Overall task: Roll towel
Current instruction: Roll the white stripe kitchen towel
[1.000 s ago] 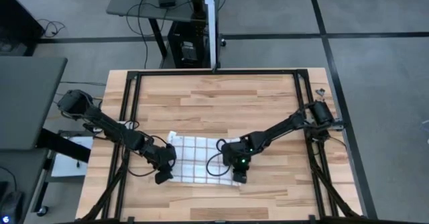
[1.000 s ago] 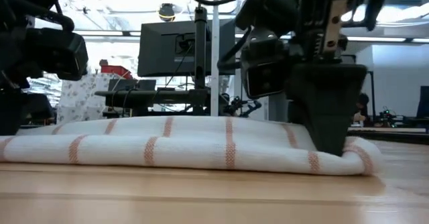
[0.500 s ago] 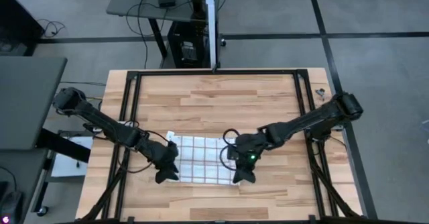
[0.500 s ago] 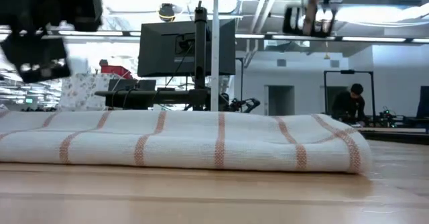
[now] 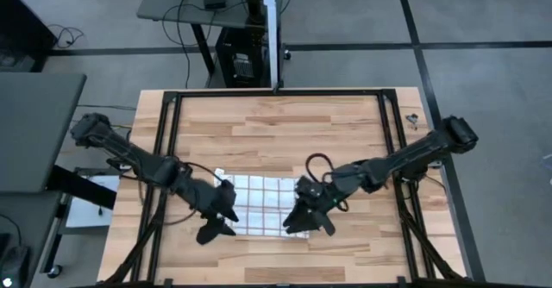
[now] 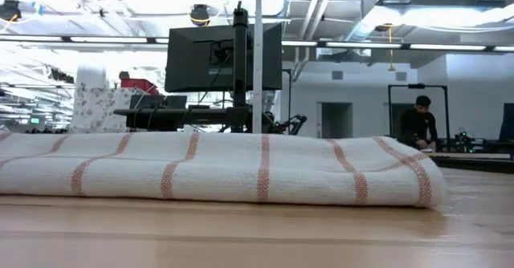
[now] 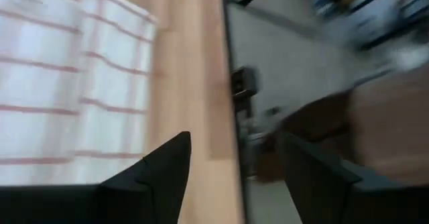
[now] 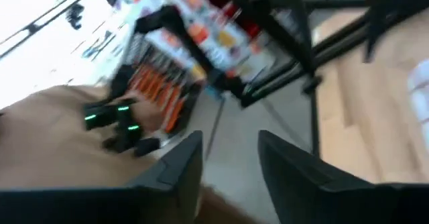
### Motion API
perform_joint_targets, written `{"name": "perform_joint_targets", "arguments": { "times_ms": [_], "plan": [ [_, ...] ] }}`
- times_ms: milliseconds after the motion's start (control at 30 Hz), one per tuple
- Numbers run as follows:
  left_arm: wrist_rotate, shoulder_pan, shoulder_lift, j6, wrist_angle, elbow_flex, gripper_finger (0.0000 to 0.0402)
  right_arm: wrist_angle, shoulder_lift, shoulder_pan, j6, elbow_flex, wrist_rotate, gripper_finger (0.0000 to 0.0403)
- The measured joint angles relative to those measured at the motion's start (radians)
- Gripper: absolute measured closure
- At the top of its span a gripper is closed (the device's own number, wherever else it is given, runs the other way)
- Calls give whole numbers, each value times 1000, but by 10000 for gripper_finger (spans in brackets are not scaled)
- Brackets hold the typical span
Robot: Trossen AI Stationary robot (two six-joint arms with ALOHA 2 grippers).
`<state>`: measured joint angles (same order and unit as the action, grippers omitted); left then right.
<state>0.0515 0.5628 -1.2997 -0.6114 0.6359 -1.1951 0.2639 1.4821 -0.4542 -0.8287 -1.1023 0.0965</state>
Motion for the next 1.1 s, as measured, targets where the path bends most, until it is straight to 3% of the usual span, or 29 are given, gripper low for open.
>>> {"name": "perform_joint_targets", "arguments": {
  "times_ms": [133, 400, 600, 867, 1100],
  "plan": [
    [170, 98, -113, 28, 251, -184, 202, -177, -17, -124, 85, -28, -217, 210],
    [182, 181, -235, -117, 312, -233, 175, -639, 31, -268, 231, -205, -566, 198],
    [183, 252, -321, -292, 331, -227, 158, -779, 148, -285, 275, -221, -632, 197],
    [303, 318, -554, -239, 361, -225, 161, -734, 372, -282, 281, -220, -721, 197],
    [352, 319, -725, -285, 372, -224, 161, -722, 463, -279, 196, -220, -732, 197]
  ]
}}
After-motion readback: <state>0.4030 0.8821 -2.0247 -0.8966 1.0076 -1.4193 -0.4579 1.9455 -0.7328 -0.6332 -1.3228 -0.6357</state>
